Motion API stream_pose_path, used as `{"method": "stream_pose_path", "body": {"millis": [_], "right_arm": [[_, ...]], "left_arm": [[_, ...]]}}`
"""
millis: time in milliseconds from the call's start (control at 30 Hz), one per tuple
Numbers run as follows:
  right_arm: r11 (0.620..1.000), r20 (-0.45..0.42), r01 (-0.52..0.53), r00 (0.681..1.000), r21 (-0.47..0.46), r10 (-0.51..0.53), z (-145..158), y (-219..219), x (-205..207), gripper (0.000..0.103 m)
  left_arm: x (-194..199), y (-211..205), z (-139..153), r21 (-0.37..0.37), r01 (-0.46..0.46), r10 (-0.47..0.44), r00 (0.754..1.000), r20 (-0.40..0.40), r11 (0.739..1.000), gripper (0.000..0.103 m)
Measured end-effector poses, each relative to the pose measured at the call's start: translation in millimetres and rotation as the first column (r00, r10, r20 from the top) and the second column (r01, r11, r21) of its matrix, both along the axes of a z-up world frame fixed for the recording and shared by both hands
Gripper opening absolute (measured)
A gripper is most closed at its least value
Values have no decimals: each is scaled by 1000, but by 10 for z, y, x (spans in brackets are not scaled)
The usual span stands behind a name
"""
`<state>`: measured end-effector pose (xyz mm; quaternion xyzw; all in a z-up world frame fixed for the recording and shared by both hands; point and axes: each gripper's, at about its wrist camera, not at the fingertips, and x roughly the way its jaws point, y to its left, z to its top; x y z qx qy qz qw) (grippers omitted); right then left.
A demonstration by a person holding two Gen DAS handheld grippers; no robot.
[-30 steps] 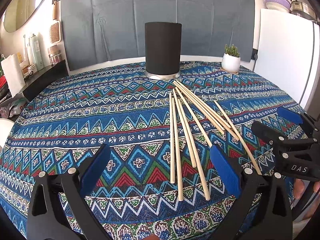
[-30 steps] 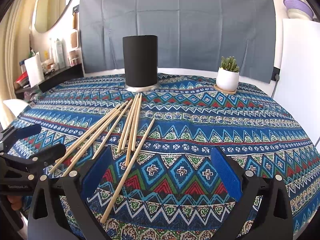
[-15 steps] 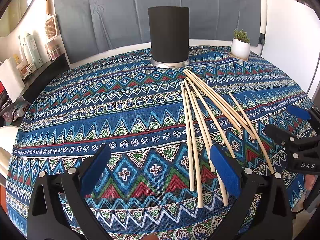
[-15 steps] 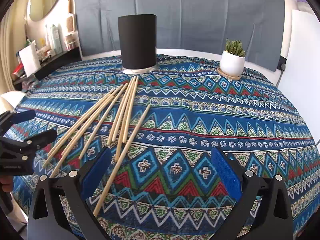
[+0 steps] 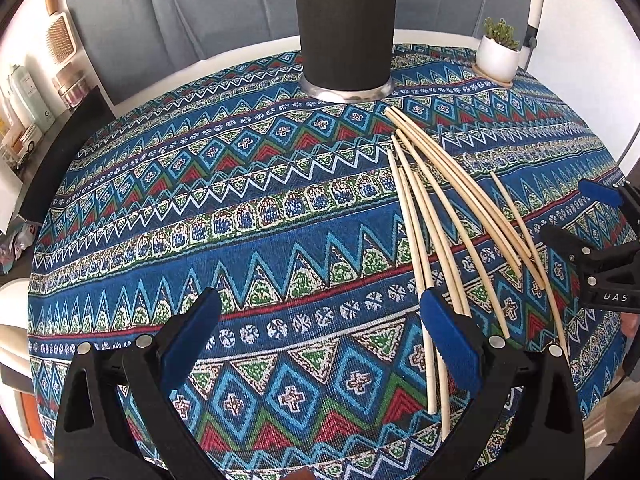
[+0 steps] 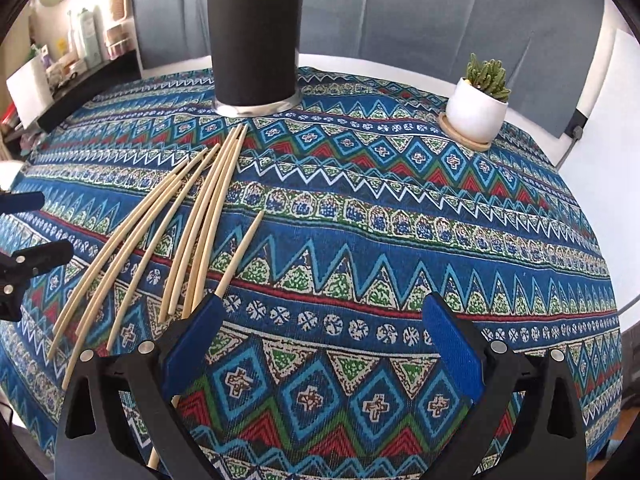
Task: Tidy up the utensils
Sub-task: 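Lower the left tool toward one wooden stick while the right tool lowers toward another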
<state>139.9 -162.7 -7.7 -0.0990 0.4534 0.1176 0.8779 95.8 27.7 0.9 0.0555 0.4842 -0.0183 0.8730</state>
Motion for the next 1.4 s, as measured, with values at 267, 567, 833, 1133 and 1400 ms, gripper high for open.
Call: {"method": "stream_pose_path", "body": {"millis": [267, 567, 833, 1133, 1400], "right_arm": [[997, -10, -13, 1000, -81, 12, -61, 123, 105, 95], [998, -29, 13, 999, -55, -14, -65, 83, 122, 95], [999, -95, -22, 995, -23, 20, -69, 77, 55, 95], [999, -145, -35, 989, 20, 38, -37, 86, -17, 95], [999, -198, -27, 980, 16, 30, -76, 119, -11, 95]], "left_arm": [[283, -67, -115, -74, 71, -78, 991, -110, 995, 97], [367, -60, -191, -44, 62, -67, 991, -116, 997, 98], [322, -27, -203, -53, 118, -121, 991, -61, 992, 99], [244, 47, -186, -62, 196, -198, 980, -33, 979, 99], [264, 46, -171, -58, 257, -261, 962, -82, 965, 99]]}}
